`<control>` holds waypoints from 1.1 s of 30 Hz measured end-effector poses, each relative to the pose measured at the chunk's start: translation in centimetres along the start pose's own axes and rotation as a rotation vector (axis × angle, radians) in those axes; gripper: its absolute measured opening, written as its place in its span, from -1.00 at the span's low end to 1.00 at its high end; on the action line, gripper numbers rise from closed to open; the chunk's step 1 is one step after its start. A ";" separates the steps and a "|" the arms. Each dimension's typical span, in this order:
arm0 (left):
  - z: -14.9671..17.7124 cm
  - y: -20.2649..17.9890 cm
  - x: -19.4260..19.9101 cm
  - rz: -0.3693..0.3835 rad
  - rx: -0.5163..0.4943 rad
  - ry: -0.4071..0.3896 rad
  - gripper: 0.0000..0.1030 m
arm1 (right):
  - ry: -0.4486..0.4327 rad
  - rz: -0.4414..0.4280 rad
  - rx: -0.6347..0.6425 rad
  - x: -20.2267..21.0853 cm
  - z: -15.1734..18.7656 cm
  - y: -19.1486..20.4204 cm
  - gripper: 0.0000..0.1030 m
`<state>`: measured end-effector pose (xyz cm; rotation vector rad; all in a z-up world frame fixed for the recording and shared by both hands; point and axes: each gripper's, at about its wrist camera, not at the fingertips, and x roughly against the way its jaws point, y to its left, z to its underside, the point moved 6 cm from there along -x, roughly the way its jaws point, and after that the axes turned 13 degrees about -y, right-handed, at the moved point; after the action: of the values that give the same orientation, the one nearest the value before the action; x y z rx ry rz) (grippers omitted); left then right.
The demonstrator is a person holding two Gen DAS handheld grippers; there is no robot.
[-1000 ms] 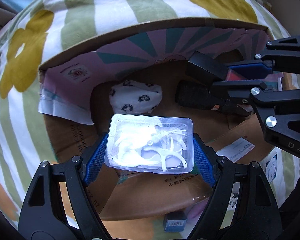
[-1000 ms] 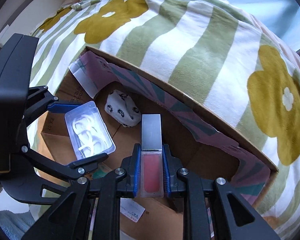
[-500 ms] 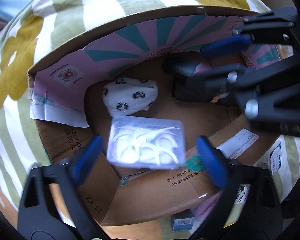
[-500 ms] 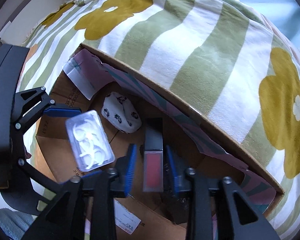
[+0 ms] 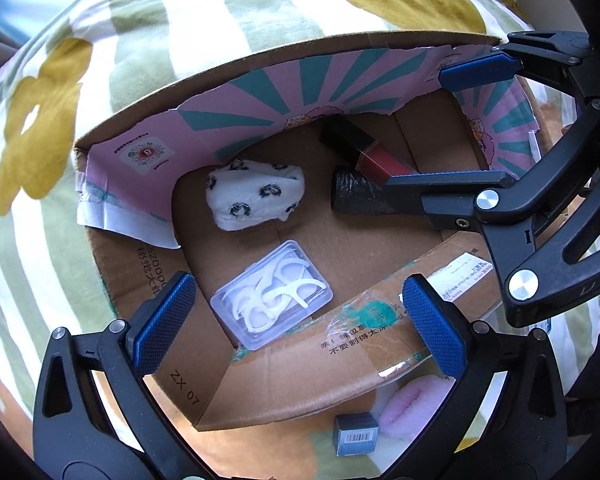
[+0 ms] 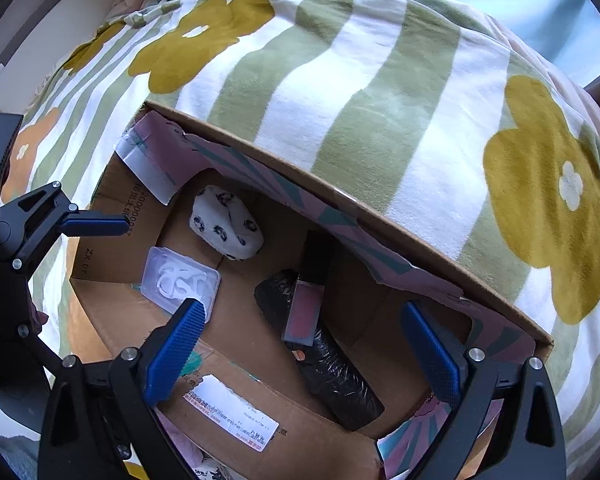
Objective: Organize objects
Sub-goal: 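Open the left tool to release the floss case while the right tool releases the lipstick, then withdraw both open tools from the box toward the remaining objects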
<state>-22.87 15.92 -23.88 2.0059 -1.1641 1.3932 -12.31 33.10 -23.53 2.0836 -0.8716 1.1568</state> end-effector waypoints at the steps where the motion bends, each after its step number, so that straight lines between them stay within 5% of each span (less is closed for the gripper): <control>1: 0.0 0.1 0.3 -0.001 0.004 -0.003 0.99 | -0.004 0.000 -0.002 0.2 0.0 0.0 0.90; 19: -0.1 -1.5 10.1 -0.061 0.168 -0.161 0.99 | -0.169 0.091 -0.109 12.7 -0.8 1.9 0.90; 33: 6.2 -3.5 22.2 -0.162 0.271 -0.357 1.00 | -0.364 0.338 -0.210 24.7 6.1 5.5 0.90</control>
<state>-13.40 4.60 -5.76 2.5585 -0.9609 1.1957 -3.58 18.87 -3.52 2.0520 -1.4964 0.8064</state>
